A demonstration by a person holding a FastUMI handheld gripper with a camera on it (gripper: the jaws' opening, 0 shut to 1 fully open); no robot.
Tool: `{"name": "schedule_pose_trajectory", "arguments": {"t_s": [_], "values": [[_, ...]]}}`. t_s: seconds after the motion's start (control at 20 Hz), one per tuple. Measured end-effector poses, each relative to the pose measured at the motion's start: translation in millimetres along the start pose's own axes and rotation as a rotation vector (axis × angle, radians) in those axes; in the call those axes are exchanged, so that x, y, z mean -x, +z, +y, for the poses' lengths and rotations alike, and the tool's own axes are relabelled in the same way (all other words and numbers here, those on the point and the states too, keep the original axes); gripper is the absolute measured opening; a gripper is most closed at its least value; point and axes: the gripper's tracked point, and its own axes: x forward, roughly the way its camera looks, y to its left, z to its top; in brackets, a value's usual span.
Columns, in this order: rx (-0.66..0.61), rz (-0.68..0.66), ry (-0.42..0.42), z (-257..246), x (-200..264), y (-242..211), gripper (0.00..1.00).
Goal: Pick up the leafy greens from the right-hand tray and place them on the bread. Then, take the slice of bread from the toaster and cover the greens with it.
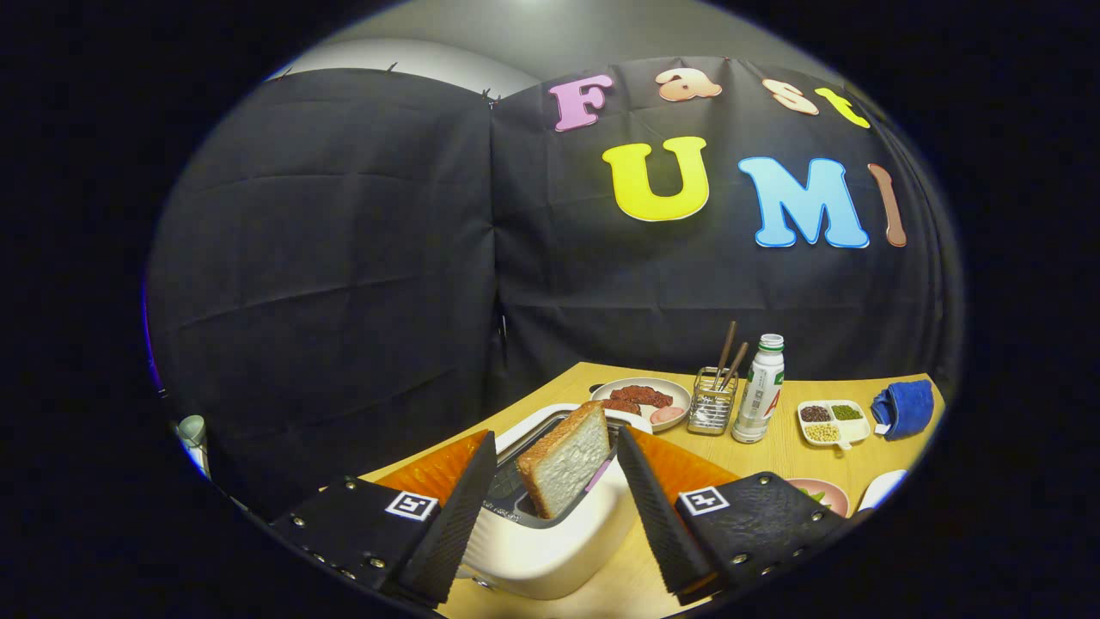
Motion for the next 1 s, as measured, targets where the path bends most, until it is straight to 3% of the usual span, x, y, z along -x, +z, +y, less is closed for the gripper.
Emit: {"name": "schedule_pose_trajectory", "arguments": {"t_s": [0.15,0.2,0.3,0.35,0.4,0.45,0.55,0.65,0.7,1.0], "values": [[-0.005,0.049,-0.002,1.4,-16.8,-15.9,0.84],[-0.001,0.061,-0.011,-1.4,-17.8,-18.8,0.75],[0.004,0.079,-0.036,-7.0,-22.4,-25.2,0.71],[0.012,0.078,-0.049,-10.6,-24.8,-25.4,0.56],[0.022,0.078,-0.057,-13.5,-25.0,-24.7,0.48],[0.023,0.077,-0.058,-14.6,-21.1,-22.2,0.48],[0.002,0.064,-0.04,-10.0,-21.7,-22.1,0.23],[-0.013,0.073,-0.034,-14.0,-22.8,-22.9,0.22],[-0.048,0.059,-0.02,-14.5,-26.0,-22.0,0.06],[-0.108,-0.003,0.033,-17.8,-7.9,9.3,0.06]]}}
